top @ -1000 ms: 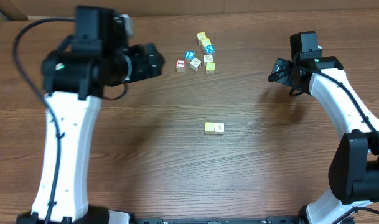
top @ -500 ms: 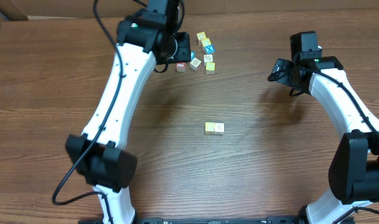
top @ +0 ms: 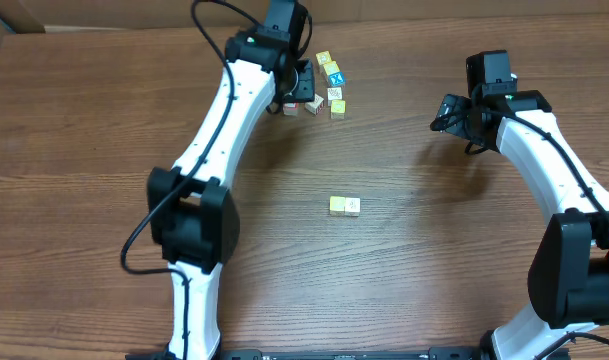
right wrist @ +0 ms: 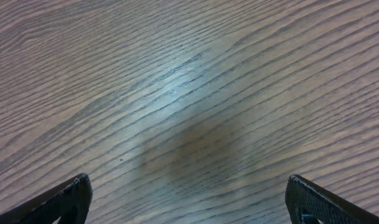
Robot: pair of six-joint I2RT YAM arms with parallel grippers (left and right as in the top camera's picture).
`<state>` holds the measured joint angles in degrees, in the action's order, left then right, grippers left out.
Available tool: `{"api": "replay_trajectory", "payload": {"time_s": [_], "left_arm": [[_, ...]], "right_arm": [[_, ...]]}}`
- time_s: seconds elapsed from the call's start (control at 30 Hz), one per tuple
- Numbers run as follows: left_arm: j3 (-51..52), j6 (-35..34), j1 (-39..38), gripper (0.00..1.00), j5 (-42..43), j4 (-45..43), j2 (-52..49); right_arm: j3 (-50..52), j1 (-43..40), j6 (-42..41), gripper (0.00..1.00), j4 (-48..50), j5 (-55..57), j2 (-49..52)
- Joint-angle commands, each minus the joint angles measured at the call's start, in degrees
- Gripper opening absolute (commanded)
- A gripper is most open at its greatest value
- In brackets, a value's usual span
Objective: Flip 4 blocks
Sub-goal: 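Swing the left gripper over the block cluster and lower it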
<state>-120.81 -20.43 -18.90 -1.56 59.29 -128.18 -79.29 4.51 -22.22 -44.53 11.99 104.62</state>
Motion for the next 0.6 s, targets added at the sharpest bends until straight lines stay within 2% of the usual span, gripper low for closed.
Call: {"api": "replay_trajectory", "payload": {"time_s": [0.0, 0.17, 0.4, 0.57], "left_arm": [[-1.22, 1.14, -0.15, 0.56, -2.60, -1.38, -3.08], [-1.22, 1.31, -0.15, 0.56, -5.51, -3.65, -6.60], [-1.18, 6.38, -0.15, 0.51, -5.49, -6.51, -9.49], [-1.18, 9.79, -0.11, 0.54, -5.88, -7.37, -12.13]], "right_arm": [[-1.20, -0.15, 0.17, 1.00, 0.33, 0.59, -1.66], [-1.20, -0.15, 0.17, 1.00, 0.33, 0.61, -1.66], [-1.20, -0.15, 0.17, 1.00, 0.33, 0.59, -1.66], [-1.20, -0.15, 0.17, 1.00, 0.33, 0.59, -1.66]]}}
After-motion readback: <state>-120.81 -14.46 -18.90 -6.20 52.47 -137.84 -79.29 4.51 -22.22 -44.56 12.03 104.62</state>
